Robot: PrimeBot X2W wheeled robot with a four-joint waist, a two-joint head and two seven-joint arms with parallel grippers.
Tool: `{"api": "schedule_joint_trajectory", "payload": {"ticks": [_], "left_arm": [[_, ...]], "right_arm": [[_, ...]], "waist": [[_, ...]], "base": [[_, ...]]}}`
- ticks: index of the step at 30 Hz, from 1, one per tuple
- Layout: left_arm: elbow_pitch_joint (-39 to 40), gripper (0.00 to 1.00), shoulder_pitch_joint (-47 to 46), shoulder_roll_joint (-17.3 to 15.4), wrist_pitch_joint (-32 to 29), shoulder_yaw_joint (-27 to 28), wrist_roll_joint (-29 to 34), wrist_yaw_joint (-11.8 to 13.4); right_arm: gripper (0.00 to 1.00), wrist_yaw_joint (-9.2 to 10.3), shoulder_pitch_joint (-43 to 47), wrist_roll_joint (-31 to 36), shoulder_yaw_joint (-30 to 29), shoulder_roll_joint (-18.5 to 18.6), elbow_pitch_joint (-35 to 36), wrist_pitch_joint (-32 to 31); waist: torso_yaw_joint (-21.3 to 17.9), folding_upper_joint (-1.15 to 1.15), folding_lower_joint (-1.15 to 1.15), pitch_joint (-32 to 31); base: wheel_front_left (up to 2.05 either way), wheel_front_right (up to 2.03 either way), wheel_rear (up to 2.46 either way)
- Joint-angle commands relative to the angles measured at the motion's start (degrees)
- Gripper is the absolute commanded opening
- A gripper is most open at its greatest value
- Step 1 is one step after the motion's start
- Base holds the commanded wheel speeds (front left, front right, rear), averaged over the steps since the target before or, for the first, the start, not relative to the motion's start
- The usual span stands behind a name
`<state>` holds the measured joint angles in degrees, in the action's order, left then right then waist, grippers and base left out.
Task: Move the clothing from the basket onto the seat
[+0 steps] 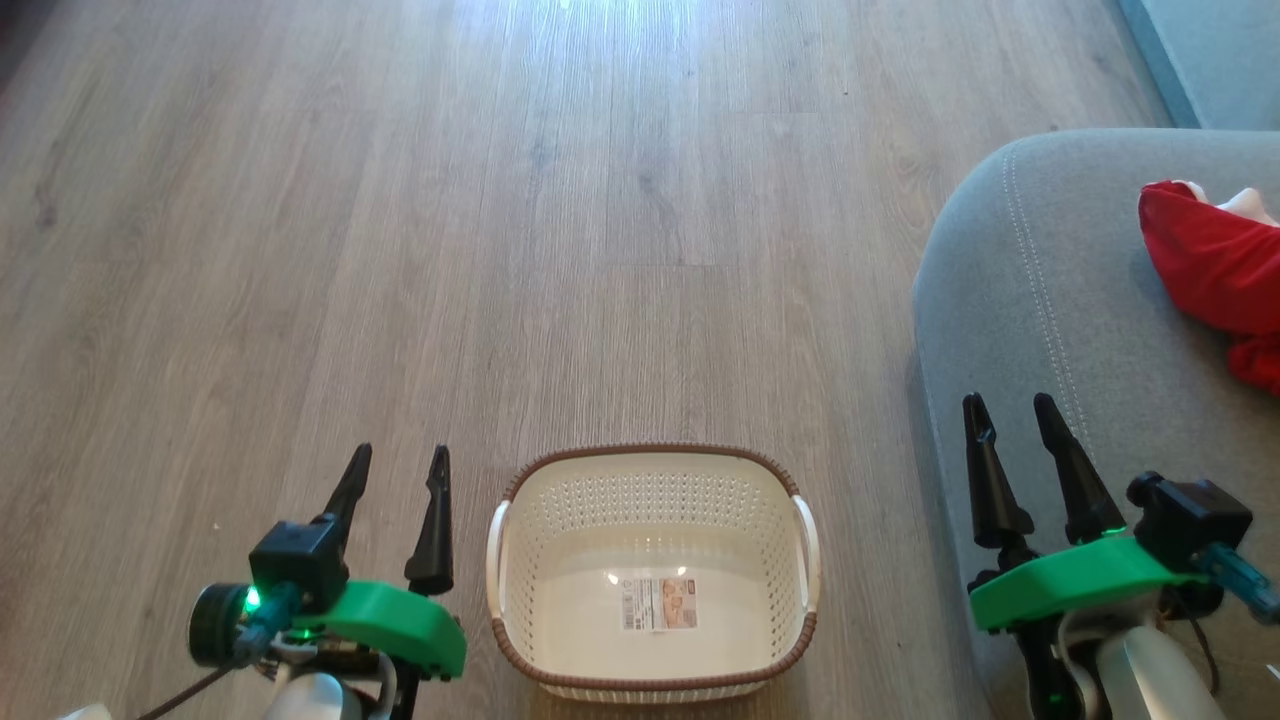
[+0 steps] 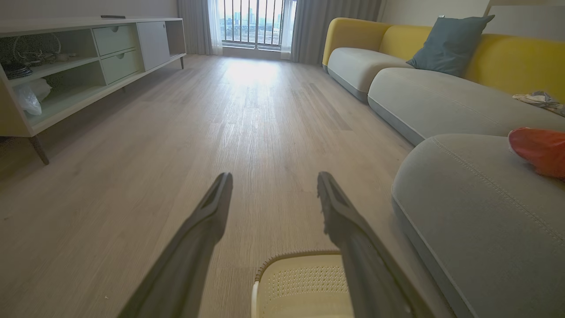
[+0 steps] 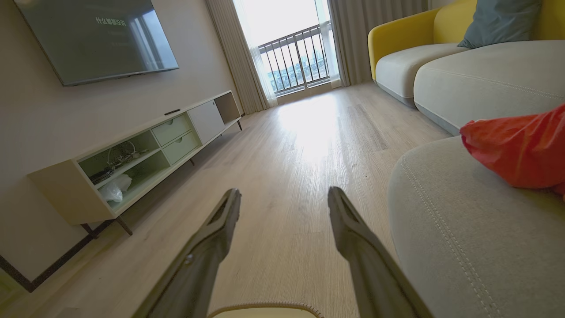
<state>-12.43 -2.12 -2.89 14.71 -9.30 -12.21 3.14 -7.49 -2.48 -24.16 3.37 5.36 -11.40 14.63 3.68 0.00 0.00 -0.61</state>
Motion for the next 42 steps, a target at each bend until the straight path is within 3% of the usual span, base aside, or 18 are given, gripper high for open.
{"api": "schedule_joint_trajectory", "payload": {"ticks": [1,30,31,35,42], "left_arm": [[2.09,1.0,-1.38,0.02,0.29,2.06,-0.22,-0.32],[1.54,1.0,-1.13,0.02,0.29,3.41,-4.96,-2.28],[-0.6,0.0,0.05,0.0,0.0,1.63,-4.98,-2.34],[-4.25,0.0,1.45,-0.01,-0.07,1.57,-5.09,-2.38],[-4.19,0.0,1.08,-0.01,-1.3,2.41,-9.28,-2.84]], "right_arm": [[1.0,0.0,-1.27,0.43,1.0,-0.25,1.51,0.37],[1.0,0.0,-1.47,0.27,1.27,-0.06,1.45,0.37],[0.0,0.0,-0.01,0.07,0.05,-0.32,-0.28,0.0],[0.0,-0.01,1.23,-0.01,0.54,-0.34,-3.86,-0.1],[0.0,-0.01,0.97,-3.9,0.05,-0.41,-3.77,-1.2]], "waist": [[-0.06,0.0,0.0,0.09],[-0.55,0.0,0.0,0.28],[-0.55,0.0,0.0,0.28],[-0.57,0.0,0.0,0.27],[-0.74,0.0,0.0,0.3]], "base": [[0.0,0.0,0.0],[0.0,0.0,0.0],[0.0,0.0,0.0],[0.0,0.0,0.0],[0.0,0.0,0.0]]}}
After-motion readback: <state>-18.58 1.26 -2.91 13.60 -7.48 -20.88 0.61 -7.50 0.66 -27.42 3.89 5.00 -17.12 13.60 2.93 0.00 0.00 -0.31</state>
